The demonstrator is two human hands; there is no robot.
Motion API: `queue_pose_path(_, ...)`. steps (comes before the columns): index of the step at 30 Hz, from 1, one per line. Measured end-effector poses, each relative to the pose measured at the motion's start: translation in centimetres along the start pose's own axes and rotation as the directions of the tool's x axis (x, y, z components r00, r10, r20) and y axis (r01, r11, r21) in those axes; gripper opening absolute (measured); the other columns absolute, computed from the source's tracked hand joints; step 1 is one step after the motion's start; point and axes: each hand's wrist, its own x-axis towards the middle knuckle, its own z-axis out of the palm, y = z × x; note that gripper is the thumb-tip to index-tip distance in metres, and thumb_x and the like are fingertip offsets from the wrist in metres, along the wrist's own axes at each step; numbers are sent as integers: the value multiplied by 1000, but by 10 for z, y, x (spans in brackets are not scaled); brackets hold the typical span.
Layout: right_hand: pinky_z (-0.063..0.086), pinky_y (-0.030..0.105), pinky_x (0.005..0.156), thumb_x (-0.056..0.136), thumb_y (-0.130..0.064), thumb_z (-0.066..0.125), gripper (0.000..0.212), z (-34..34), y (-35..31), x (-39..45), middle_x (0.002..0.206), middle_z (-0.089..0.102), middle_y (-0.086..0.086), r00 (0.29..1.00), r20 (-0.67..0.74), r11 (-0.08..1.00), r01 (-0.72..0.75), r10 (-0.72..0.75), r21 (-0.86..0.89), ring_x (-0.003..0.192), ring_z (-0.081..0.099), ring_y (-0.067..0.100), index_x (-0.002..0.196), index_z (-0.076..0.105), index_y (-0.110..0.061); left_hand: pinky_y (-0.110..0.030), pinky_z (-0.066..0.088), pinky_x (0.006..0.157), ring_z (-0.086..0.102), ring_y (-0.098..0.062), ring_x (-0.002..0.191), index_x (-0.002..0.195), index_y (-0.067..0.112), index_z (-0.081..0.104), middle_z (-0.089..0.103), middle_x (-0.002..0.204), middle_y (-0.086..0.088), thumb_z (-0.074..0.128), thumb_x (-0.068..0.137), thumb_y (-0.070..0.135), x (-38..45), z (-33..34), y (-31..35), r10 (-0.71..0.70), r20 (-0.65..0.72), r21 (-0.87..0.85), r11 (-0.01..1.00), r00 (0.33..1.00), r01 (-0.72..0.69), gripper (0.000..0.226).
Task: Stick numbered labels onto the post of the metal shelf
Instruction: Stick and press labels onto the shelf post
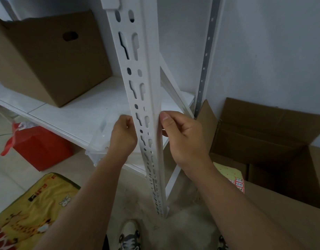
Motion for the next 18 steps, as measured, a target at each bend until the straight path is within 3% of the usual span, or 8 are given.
queue_pose_path(4, 57, 29, 69, 98, -23, 50, 21, 4, 3, -3, 82, 70, -7, 992, -73, 985, 93, -104, -145, 80, 66, 11, 93, 70, -21, -40, 54, 73, 65, -20, 73, 87, 7, 60, 67, 77, -10, 44, 100, 27, -19, 3, 26, -55, -52, -352, 936, 997, 33, 28)
queue_pose_path(8, 50, 38, 59, 97, -22, 47, 30, 10, 4, -3, 73, 67, 7, 982, -126, 979, 120, -142, -165, 67, 60, 16, 84, 69, -7, -40, 52, 84, 65, -19, 72, 58, 24, 68, 68, 64, 3, 40, 98, 34, -40, 5, 49, -280, 4, -646, 732, 960, 216, 49)
queue_pose_path(11, 55, 31, 67, 99, -18, 46, 26, 9, 4, -3, 81, 69, 3, 993, -92, 995, 65, -71, -71, 76, 64, 12, 89, 68, -7, -42, 54, 90, 69, -20, 76, 61, 25, 70, 72, 66, 4, 36, 99, 40, -50, 7, 60, -300, 1, -679, 700, 954, 221, 54)
queue_pose_path(15, 56, 24, 77, 99, -23, 47, 21, 8, 2, -4, 95, 70, -7, 999, -25, 998, -43, 44, 56, 90, 67, 7, 99, 67, -18, -33, 54, 81, 68, -8, 67, 70, 28, 67, 71, 63, 10, 31, 102, 43, -57, 7, 65, -292, -30, -656, 727, 956, 202, 51)
queue_pose_path(18, 55, 22, 80, 100, -22, 47, 23, 9, 1, -2, 97, 70, -12, 997, 8, 988, -81, 80, 129, 95, 66, 7, 94, 68, -30, -30, 52, 75, 65, -7, 69, 73, 30, 66, 69, 61, 12, 29, 102, 44, -58, 9, 68, -300, -58, -642, 741, 952, 195, 49)
